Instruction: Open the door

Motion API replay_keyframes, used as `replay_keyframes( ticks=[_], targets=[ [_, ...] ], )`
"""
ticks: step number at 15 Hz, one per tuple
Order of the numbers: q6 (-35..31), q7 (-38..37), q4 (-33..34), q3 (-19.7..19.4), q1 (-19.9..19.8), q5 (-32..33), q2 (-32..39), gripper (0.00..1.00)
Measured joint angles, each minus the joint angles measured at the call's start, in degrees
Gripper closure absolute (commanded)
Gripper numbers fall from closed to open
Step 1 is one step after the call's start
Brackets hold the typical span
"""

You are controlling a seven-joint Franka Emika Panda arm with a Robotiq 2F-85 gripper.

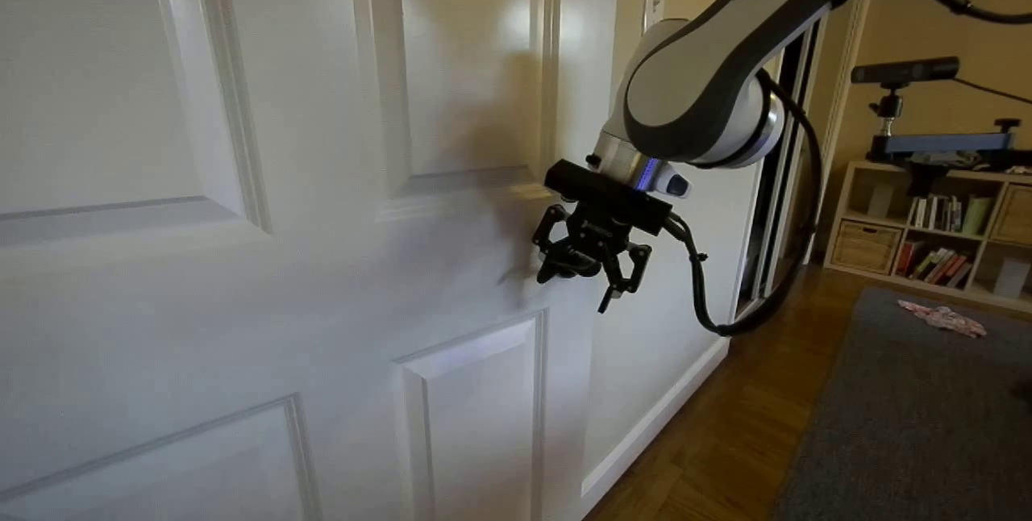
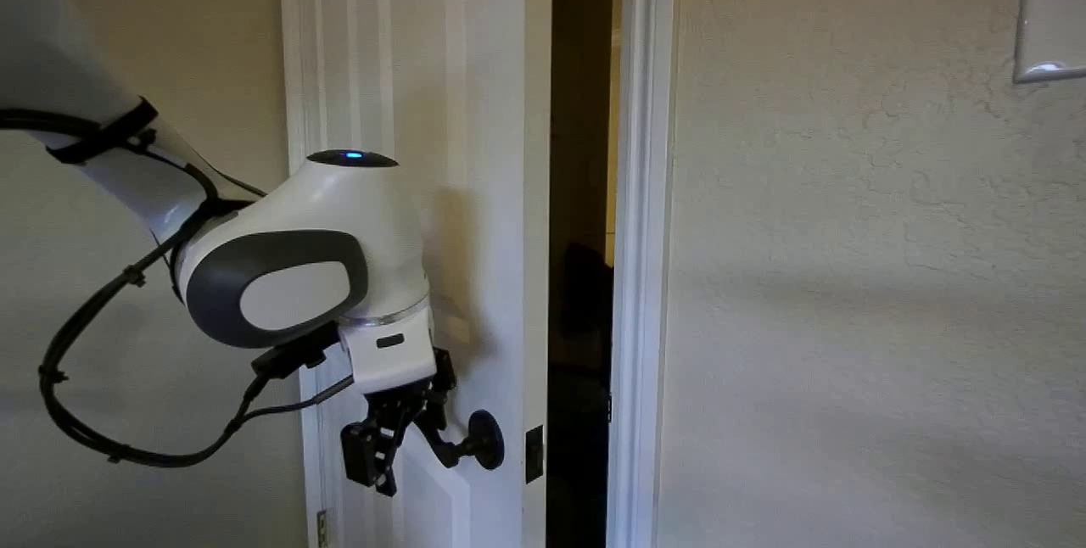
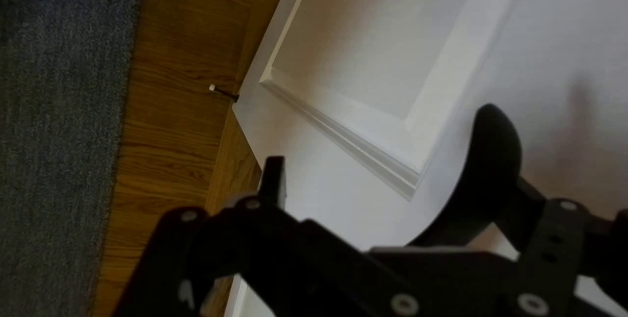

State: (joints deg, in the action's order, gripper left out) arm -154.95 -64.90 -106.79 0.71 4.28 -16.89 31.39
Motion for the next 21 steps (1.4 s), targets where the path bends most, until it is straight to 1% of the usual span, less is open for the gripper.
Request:
replay_keyframes(
  ticks=[6, 15, 17, 21],
  targets=[
    [-0.2, 0.1, -3.7, 0.6, 0.3, 0.0, -3.2, 0.00],
    [-0.2, 0.8, -14.1, 2.6, 0.4, -0.9, -10.4, 0.00],
    [-0.1, 4.3, -15.6, 2.9, 0.7, -0.7, -11.9, 0.00],
    [-0.1, 15.4, -16.2, 4.5, 0.8, -0.9, -16.7, 0.00]
  ],
)
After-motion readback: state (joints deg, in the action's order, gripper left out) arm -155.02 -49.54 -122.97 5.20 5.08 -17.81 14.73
